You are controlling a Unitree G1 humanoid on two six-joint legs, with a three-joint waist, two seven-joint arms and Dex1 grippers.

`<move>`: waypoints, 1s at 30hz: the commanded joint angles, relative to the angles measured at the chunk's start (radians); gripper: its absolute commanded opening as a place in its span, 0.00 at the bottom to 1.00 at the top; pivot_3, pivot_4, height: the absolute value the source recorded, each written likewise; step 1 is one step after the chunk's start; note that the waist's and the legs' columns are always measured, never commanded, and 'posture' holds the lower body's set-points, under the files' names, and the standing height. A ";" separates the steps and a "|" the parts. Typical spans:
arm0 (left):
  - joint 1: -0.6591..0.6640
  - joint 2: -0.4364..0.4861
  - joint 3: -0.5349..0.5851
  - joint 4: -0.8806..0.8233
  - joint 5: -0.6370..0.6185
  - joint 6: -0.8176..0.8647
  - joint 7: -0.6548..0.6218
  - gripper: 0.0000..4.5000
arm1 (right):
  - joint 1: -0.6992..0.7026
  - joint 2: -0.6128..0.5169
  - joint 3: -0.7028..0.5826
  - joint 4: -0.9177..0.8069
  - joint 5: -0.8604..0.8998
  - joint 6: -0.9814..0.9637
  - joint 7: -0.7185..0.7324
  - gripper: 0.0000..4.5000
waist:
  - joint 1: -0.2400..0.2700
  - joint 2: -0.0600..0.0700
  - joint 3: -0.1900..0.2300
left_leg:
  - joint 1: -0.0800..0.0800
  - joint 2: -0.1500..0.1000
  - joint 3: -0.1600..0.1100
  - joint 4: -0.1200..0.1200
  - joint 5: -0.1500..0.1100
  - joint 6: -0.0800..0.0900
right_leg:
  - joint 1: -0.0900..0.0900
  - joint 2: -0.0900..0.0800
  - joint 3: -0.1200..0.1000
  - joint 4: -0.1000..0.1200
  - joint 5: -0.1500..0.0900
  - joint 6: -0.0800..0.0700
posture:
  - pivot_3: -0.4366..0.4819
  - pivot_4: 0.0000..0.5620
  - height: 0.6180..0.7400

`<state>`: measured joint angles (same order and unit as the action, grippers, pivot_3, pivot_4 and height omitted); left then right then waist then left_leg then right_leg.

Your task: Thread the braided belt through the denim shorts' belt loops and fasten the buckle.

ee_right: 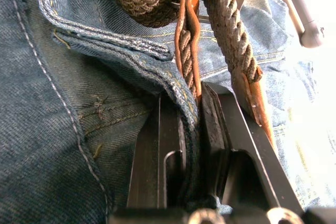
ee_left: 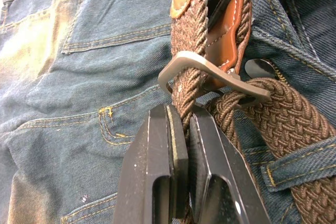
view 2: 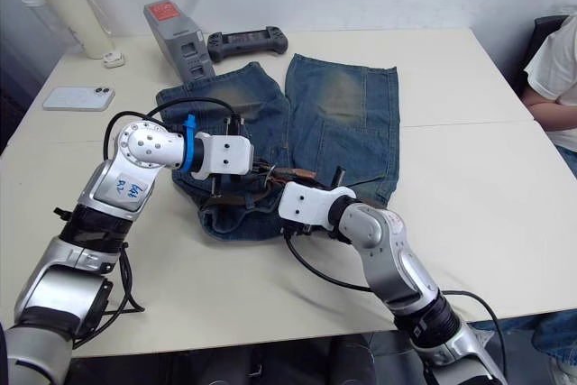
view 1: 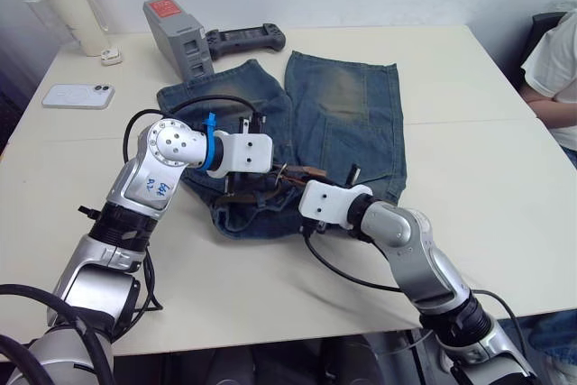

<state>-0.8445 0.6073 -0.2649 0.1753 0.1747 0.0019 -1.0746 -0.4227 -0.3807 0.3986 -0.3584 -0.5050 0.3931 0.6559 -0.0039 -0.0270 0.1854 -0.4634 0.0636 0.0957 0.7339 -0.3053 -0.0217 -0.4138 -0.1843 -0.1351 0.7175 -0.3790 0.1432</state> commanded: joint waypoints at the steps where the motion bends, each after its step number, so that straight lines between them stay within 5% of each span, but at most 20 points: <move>1: -0.031 -0.020 -0.005 -0.020 -0.023 -0.004 -0.007 0.00 | -0.007 0.003 0.013 -0.037 0.018 -0.016 0.019 0.00 | 0.000 0.000 0.000 | 0.000 0.000 0.000 0.000 0.000 0.000 | 0.000 0.000 0.000 0.000 0.000 0.000 | 0.48 0.27 0.38; 6: -0.015 -0.040 0.028 -0.055 -0.091 0.111 -0.026 0.00 | -0.004 0.005 0.010 -0.042 0.014 -0.010 0.019 0.00 | 0.000 0.000 0.000 | 0.000 0.000 0.000 0.000 0.000 0.000 | 0.000 0.000 0.000 0.000 0.000 0.000 | 0.48 0.27 0.38; 17: -0.003 0.055 0.148 -0.211 -0.351 0.545 -0.169 0.99 | -0.013 -0.032 -0.020 -0.043 0.036 -0.004 0.055 0.00 | -0.002 0.000 0.000 | 0.001 0.000 0.000 0.000 0.000 0.000 | 0.000 0.000 0.000 0.000 0.000 -0.001 | 0.48 0.27 0.38; 30: 0.024 0.174 0.200 -0.174 -0.438 0.680 -0.151 1.00 | -0.019 -0.085 -0.025 -0.113 0.113 0.034 0.176 0.00 | 0.000 0.000 0.000 | 0.001 0.000 0.000 0.000 0.000 0.000 | 0.001 0.000 0.001 0.001 -0.001 -0.001 | 0.48 0.27 0.38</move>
<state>-0.8226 0.7730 -0.0868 0.0211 -0.2418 0.6616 -1.2479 -0.4349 -0.4671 0.3866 -0.4120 -0.4219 0.4278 0.8236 -0.0038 -0.0269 0.1854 -0.4621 0.0639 0.0955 0.7340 -0.3053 -0.0218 -0.4133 -0.1841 -0.1346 0.7184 -0.3797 0.1420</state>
